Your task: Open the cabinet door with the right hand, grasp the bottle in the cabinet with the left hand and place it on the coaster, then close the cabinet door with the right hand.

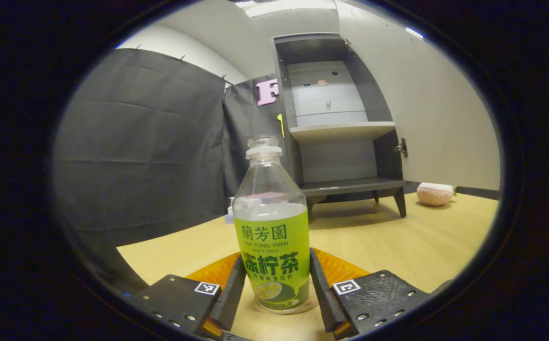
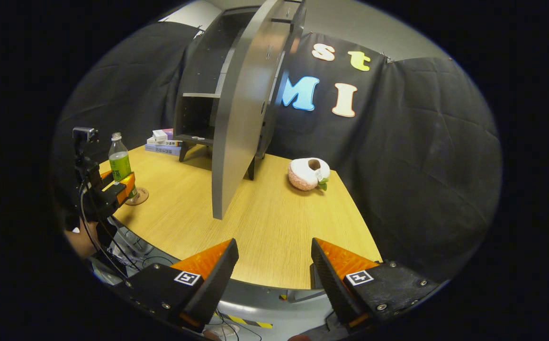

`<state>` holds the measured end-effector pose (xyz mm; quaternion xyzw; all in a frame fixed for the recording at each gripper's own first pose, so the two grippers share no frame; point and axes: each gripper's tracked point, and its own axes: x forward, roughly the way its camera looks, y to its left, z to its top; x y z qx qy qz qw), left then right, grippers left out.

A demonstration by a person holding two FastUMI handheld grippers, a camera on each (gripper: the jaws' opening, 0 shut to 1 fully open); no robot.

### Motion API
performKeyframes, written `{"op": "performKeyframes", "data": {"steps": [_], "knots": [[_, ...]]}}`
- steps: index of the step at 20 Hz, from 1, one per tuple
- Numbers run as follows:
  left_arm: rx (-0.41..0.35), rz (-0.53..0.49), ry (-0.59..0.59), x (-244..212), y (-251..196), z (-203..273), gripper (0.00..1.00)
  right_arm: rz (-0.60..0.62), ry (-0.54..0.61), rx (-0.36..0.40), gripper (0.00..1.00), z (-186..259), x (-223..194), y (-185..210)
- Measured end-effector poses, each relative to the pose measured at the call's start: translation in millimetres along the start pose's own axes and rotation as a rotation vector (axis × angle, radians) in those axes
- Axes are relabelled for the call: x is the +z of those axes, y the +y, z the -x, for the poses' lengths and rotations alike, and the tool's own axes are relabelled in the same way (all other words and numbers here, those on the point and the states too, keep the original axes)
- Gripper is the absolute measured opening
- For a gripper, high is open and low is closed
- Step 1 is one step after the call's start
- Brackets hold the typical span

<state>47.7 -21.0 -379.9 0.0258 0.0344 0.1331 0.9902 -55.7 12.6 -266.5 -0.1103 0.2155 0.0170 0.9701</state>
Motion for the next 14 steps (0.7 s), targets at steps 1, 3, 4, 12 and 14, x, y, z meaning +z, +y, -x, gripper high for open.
{"op": "performKeyframes", "data": {"steps": [1,3,4,12,14], "knots": [[-0.002,-0.003,0.005,-0.2,1.5,1.6,0.71,0.0,0.002,0.003,0.96,-0.8,-0.7,1.4],[-0.001,-0.007,0.01,-2.2,1.2,1.1,0.76,-0.002,0.008,0.01,0.96,-1.6,-2.8,5.4],[0.003,-0.008,0.012,-3.3,2.5,0.5,0.77,-0.004,0.01,0.014,0.96,-2.0,-3.0,7.4],[-0.011,-0.004,0.006,-1.5,1.7,5.9,0.77,-0.012,0.015,0.065,0.96,-7.9,2.8,24.4],[-0.001,-0.006,0.006,-0.3,3.8,5.7,0.77,-0.01,0.005,0.072,0.95,-7.8,6.8,26.9]]}}
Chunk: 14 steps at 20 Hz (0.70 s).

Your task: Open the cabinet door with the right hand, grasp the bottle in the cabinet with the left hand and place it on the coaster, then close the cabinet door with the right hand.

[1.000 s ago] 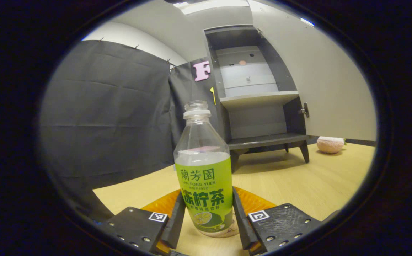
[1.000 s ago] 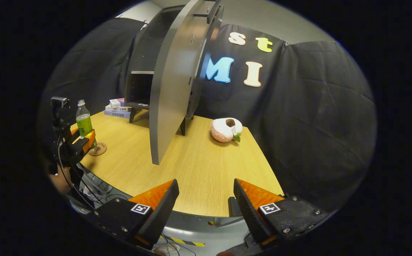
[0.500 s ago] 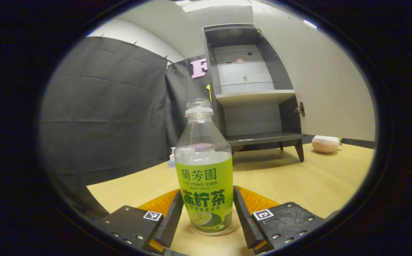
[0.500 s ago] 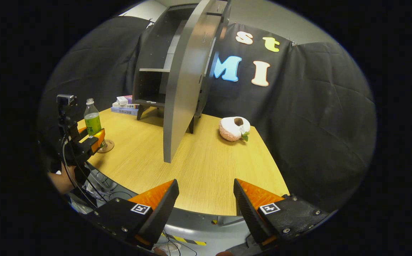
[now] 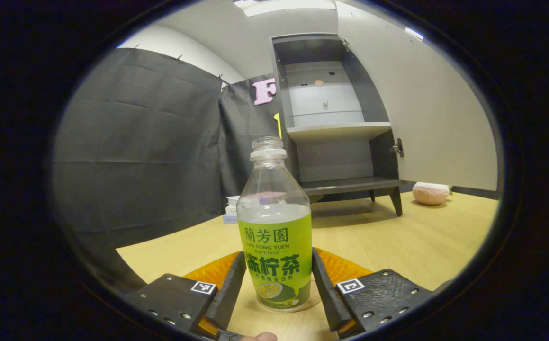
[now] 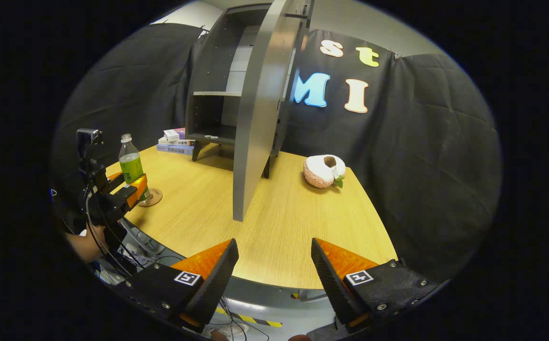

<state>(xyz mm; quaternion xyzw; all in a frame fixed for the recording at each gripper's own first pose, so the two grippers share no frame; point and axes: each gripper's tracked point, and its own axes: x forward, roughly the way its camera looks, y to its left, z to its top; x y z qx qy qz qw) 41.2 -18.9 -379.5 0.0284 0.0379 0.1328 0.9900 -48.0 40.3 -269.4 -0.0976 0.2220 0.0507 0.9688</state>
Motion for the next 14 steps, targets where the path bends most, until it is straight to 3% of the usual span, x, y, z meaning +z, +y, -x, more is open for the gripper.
{"op": "performKeyframes", "data": {"steps": [6,7,9,14], "knots": [[0.004,-0.029,-0.049,11.9,3.8,-8.6,0.8,-0.021,0.001,0.011,0.96,0.5,1.8,2.9],[0.005,-0.023,-0.057,15.2,3.5,-9.2,0.73,-0.026,-0.002,0.014,0.95,0.1,3.2,3.4],[0.011,-0.02,-0.068,20.5,3.8,-10.1,0.8,-0.037,-0.001,0.018,0.95,-0.4,5.7,4.3],[0.01,-0.05,-0.119,40.8,6.9,-12.8,0.77,-0.047,-0.022,0.008,0.95,1.1,13.6,-1.7]]}}
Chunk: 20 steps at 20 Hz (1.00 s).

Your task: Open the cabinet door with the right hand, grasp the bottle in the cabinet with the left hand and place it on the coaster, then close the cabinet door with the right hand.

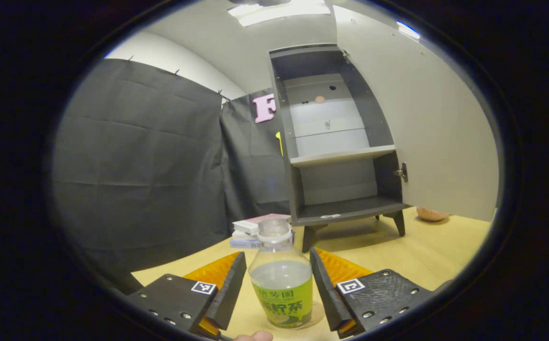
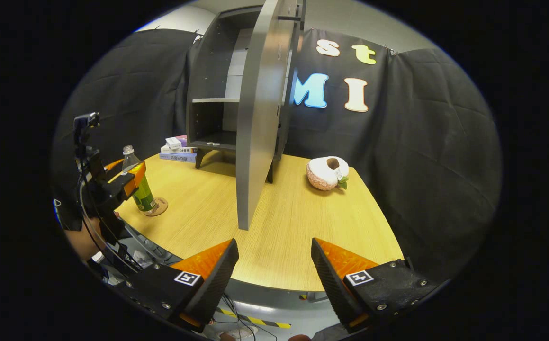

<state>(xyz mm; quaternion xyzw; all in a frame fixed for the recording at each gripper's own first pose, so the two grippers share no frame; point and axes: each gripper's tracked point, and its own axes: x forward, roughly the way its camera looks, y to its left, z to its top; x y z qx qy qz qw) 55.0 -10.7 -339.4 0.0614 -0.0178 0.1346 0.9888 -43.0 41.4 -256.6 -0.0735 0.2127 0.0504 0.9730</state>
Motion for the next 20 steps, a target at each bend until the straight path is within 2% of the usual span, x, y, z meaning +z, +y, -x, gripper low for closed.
{"op": "performKeyframes", "data": {"steps": [2,4,6,8,10,11,12,13,14,15,16,17,20], "knots": [[-0.025,0.001,-0.033,8.3,-3.8,-6.0,0.73,-0.01,-0.008,-0.007,0.95,-0.7,3.4,-4.8],[-0.035,0.017,-0.036,15.0,-7.6,-5.0,0.8,-0.028,-0.021,-0.017,0.95,-0.9,10.3,-11.2],[-0.025,0.03,-0.051,27.5,-6.2,-4.1,0.73,-0.046,-0.048,-0.034,0.95,0.1,23.4,-20.8],[-0.023,0.051,-0.087,44.1,-7.0,-6.4,0.75,-0.072,-0.088,-0.058,0.95,2.8,44.6,-33.2],[-0.068,0.08,-0.077,51.2,-15.7,-10.7,0.78,-0.096,-0.13,-0.082,0.95,7.8,66.3,-47.7],[-0.086,0.095,-0.067,54.1,-17.8,-8.7,0.8,-0.099,-0.147,-0.097,0.95,9.5,80.1,-57.3],[-0.098,0.114,-0.058,59.8,-20.3,-4.7,0.72,-0.105,-0.165,-0.114,0.95,12.9,93.3,-66.8],[-0.117,0.133,-0.056,65.7,-24.1,-2.6,0.72,-0.121,-0.193,-0.117,0.95,16.9,109.7,-74.5],[-0.135,0.141,-0.053,72.3,-28.1,-2.2,0.8,-0.14,-0.222,-0.118,0.95,19.0,128.1,-81.2],[-0.149,0.135,-0.054,77.5,-30.9,-2.3,0.8,-0.162,-0.248,-0.115,0.95,20.8,145.5,-87.9],[-0.154,0.112,-0.059,79.5,-28.3,-4.2,0.72,-0.179,-0.267,-0.115,0.96,19.9,160.2,-91.2],[-0.156,0.084,-0.069,82.6,-24.7,-4.7,0.8,-0.198,-0.286,-0.111,0.96,21.3,174.8,-96.2],[-0.18,0.063,-0.076,88.9,-26.6,-3.6,0.78,-0.285,-0.368,-0.062,0.95,26.6,229.0,-101.2]]}}
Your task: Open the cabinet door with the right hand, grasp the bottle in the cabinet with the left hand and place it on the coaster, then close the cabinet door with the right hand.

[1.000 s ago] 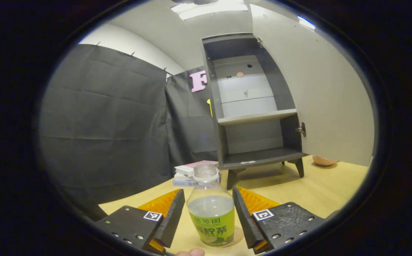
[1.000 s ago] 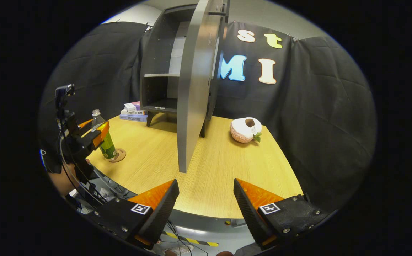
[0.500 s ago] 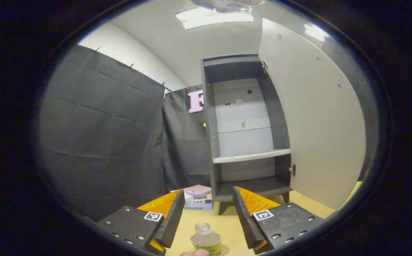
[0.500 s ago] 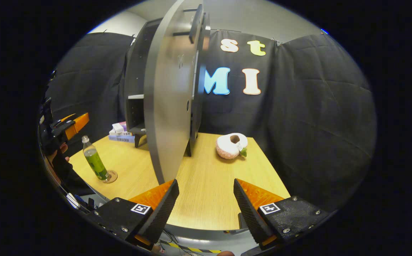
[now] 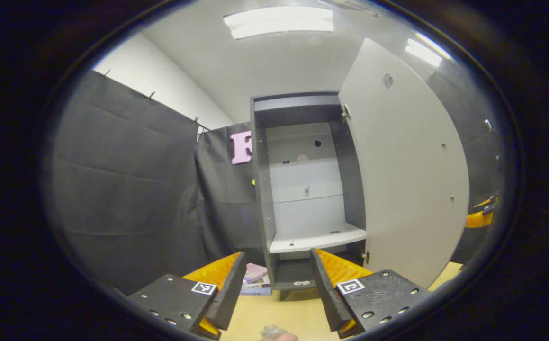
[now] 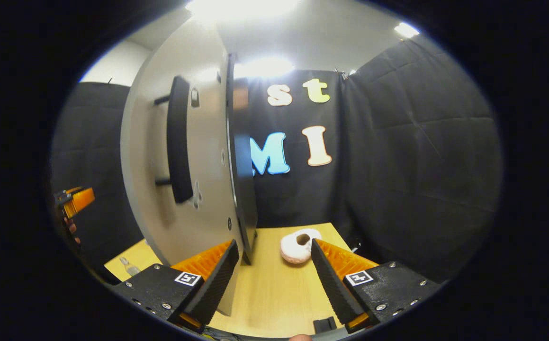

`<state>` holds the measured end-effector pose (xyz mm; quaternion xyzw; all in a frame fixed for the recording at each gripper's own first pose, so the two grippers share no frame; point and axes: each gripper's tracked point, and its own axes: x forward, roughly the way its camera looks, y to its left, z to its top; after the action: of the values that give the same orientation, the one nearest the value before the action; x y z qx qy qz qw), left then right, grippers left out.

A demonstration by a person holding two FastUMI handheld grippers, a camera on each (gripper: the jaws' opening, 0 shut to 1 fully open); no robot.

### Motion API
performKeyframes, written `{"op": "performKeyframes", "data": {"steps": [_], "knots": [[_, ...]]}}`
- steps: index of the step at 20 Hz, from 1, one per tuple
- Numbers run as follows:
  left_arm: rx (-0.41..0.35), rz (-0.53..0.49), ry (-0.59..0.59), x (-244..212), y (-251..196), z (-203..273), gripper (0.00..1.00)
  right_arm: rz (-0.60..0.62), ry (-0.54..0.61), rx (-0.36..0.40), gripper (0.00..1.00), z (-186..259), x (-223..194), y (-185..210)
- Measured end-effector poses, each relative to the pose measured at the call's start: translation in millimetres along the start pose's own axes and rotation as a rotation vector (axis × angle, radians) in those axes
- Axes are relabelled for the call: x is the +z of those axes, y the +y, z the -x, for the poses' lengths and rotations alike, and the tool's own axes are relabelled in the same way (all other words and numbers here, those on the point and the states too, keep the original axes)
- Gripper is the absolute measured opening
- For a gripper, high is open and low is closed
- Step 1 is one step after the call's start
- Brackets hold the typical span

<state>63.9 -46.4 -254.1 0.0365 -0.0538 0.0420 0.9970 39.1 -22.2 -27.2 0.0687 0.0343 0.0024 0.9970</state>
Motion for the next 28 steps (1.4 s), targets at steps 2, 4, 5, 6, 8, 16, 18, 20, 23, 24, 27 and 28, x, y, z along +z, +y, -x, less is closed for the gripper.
{"op": "performKeyframes", "data": {"steps": [2,4,5,6,8,16,18,20,23,24,27,28], "knots": [[0.013,0.01,0.023,-0.7,-3.3,3.0,0.76,-0.039,-0.054,0.039,0.93,-2.9,30.8,10.0],[-0.001,0.002,0.057,-2.3,-7.3,11.6,0.76,-0.062,-0.104,0.074,0.93,-1.0,51.7,18.1],[0.001,-0.005,0.052,1.4,-6.5,13.2,0.74,-0.076,-0.124,0.099,0.93,-0.2,58.3,26.5],[0.008,-0.019,0.049,1.9,-4.5,9.7,0.72,-0.083,-0.133,0.125,0.92,1.3,62.0,34.5],[-0.001,-0.031,0.05,1.4,-4.3,9.9,0.72,-0.066,-0.121,0.106,0.94,5.2,61.5,33.3],[-0.064,-0.015,-0.002,12.8,-9.8,-3.3,0.72,-0.031,-0.107,0.127,0.94,7.4,67.2,72.6],[-0.075,0.006,0.01,9.9,-11.7,-4.5,0.72,-0.064,-0.104,0.138,0.94,6.6,68.4,87.5],[-0.076,0.011,0.029,8.1,-10.1,-5.2,0.76,-0.083,-0.091,0.151,0.94,5.6,64.4,108.5],[-0.062,-0.036,0.033,5.2,4.9,-8.4,0.8,-0.095,-0.085,0.155,0.94,6.6,63.4,137.0],[-0.067,-0.029,0.027,5.6,4.2,-11.7,0.78,-0.103,-0.071,0.145,0.94,3.7,60.4,143.0],[-0.095,-0.002,0.031,4.1,1.0,-15.5,0.76,-0.127,-0.053,0.124,0.94,-9.4,58.8,162.9],[-0.103,0.007,0.029,4.5,1.3,-15.7,0.77,-0.125,-0.056,0.116,0.94,-12.9,60.4,168.6]]}}
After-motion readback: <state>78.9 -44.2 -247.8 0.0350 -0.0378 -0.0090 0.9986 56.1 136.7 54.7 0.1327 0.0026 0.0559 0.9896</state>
